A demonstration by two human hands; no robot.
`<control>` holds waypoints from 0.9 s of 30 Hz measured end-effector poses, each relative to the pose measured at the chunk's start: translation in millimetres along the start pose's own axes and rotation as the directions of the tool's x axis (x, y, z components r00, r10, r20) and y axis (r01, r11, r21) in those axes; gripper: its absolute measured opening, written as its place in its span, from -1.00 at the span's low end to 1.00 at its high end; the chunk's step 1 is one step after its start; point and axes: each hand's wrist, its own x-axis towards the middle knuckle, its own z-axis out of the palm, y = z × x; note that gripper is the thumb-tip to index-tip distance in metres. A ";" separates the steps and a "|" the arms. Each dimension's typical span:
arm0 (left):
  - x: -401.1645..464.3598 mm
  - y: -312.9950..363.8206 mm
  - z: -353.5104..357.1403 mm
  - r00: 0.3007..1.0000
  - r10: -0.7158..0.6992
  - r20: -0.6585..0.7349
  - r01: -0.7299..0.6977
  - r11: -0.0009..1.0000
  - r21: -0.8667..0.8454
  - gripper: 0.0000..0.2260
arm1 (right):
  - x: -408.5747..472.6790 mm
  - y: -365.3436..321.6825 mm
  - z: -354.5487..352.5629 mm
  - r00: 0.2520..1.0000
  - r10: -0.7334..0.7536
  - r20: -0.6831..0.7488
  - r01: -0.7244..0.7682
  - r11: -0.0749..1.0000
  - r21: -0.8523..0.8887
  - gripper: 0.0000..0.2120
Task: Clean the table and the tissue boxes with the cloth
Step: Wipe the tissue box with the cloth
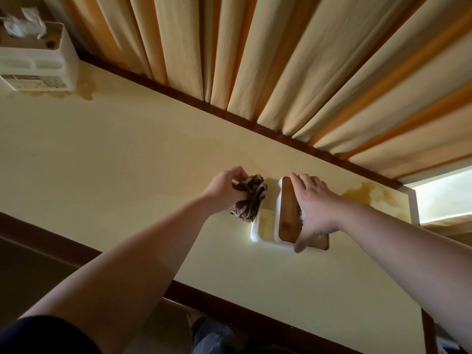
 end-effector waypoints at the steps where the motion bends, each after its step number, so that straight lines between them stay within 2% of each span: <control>1: 6.0 2.4 0.5 1.000 -0.015 -0.028 0.014 1.000 -0.019 -0.76 | 0.1 -0.3 -0.1 1.000 0.005 -0.001 -0.005 1.000 0.007 0.72; 4: 17.1 8.2 3.8 0.993 -0.052 -0.102 0.045 0.997 -0.064 -0.79 | 0.1 -1.1 0.8 1.000 0.017 -0.005 -0.016 1.000 0.017 0.71; 6: 18.7 7.7 5.4 0.992 -0.068 -0.105 0.060 0.995 -0.079 -0.81 | 0.0 -1.1 0.8 1.000 0.013 -0.011 -0.013 1.000 0.016 0.71; 12: -13.1 -8.6 -2.2 0.994 -0.074 0.074 0.081 0.992 -0.093 -0.78 | -2.6 0.6 1.7 1.000 0.000 -0.011 0.000 1.000 0.020 0.71; 16: -43.9 -27.2 1.4 0.977 -0.080 0.198 0.103 0.988 -0.111 -0.64 | -2.5 -0.6 3.2 1.000 0.003 -0.014 -0.003 1.000 0.016 0.71; 19: -58.0 -31.9 4.3 0.960 -0.090 0.264 0.117 0.989 -0.089 -0.66 | -2.2 -0.7 2.8 1.000 0.002 -0.017 -0.002 1.000 0.018 0.72; 21: -60.4 -28.8 6.8 0.972 -0.065 0.224 0.083 0.994 -0.073 -0.69 | -2.1 -0.3 3.0 1.000 -0.002 -0.023 0.002 1.000 0.018 0.72; 27: -25.4 -3.2 6.3 0.999 -0.025 -0.026 0.025 0.999 -0.036 -0.76 | -0.9 0.8 2.8 1.000 0.013 -0.013 -0.012 0.998 0.062 0.75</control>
